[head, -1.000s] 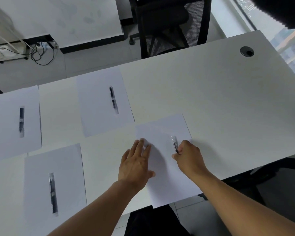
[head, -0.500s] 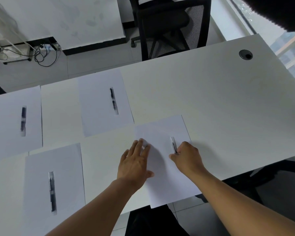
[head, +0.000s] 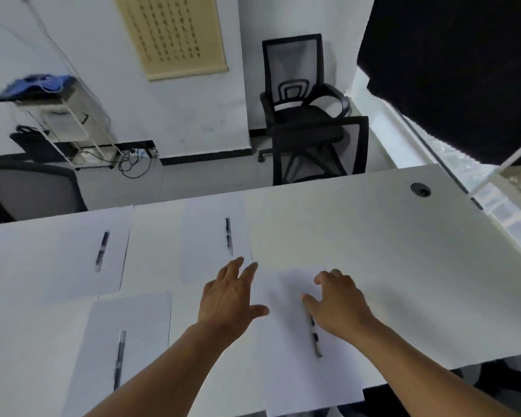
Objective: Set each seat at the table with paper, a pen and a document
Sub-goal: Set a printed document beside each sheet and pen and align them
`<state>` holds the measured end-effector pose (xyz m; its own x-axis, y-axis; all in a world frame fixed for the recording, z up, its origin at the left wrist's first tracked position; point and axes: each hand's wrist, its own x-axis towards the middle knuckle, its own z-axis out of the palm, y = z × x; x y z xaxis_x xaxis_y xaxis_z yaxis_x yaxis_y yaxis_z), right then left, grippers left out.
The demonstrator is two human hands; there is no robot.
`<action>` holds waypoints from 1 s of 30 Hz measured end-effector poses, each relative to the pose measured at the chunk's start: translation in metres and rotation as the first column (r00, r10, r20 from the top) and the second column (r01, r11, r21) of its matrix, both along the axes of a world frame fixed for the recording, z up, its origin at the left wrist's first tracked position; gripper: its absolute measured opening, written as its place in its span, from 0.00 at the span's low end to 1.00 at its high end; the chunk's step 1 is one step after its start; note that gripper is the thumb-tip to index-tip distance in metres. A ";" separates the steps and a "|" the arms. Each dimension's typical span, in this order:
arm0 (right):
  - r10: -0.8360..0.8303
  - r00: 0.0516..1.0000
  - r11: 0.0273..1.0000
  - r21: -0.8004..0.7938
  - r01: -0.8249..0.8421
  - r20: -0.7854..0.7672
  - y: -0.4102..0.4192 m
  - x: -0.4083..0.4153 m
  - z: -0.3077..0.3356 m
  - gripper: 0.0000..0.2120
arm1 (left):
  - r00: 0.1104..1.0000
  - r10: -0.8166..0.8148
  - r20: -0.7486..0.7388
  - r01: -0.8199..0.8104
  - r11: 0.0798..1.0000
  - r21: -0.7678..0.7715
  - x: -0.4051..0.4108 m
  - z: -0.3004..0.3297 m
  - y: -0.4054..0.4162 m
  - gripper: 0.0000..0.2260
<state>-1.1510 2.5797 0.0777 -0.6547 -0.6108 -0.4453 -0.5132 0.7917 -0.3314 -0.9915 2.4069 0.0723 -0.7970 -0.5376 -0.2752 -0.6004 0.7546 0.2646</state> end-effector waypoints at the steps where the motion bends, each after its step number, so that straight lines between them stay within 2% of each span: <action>1: 0.033 0.999 0.999 -0.022 -0.033 -0.028 -0.006 -0.001 0.013 0.28 | 1.000 0.016 -0.014 -0.016 1.000 -0.022 0.003 0.014 -0.005 0.45; 8: 0.204 0.949 0.942 -0.214 -0.257 -0.242 -0.072 0.022 0.115 0.35 | 0.967 0.170 -0.190 -0.206 0.959 -0.193 0.055 0.133 -0.057 0.43; 14: 0.308 0.886 0.862 -0.293 -0.414 -0.345 -0.124 0.085 0.207 0.32 | 0.912 0.250 -0.326 -0.349 0.889 -0.296 0.131 0.217 -0.078 0.42; 20: 0.403 0.823 0.720 -0.417 -0.555 -0.399 -0.174 0.190 0.275 0.37 | 0.838 0.337 -0.429 -0.494 0.802 -0.336 0.244 0.283 -0.085 0.41; 23: 0.459 0.804 0.661 -0.459 -0.594 -0.379 -0.195 0.256 0.296 0.38 | 0.799 0.384 -0.462 -0.562 0.749 -0.350 0.314 0.307 -0.085 0.41; 30: 0.560 0.702 0.497 -0.499 -0.710 -0.441 -0.237 0.417 0.333 0.41 | 0.711 0.469 -0.523 -0.691 0.603 -0.399 0.486 0.355 -0.079 0.40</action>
<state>-0.7340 2.3431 0.4106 0.0007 -0.9654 0.2607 -0.9023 -0.1130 -0.4161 -0.5054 2.3277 0.4278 -0.2304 -0.8757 0.4244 -0.9147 0.3437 0.2125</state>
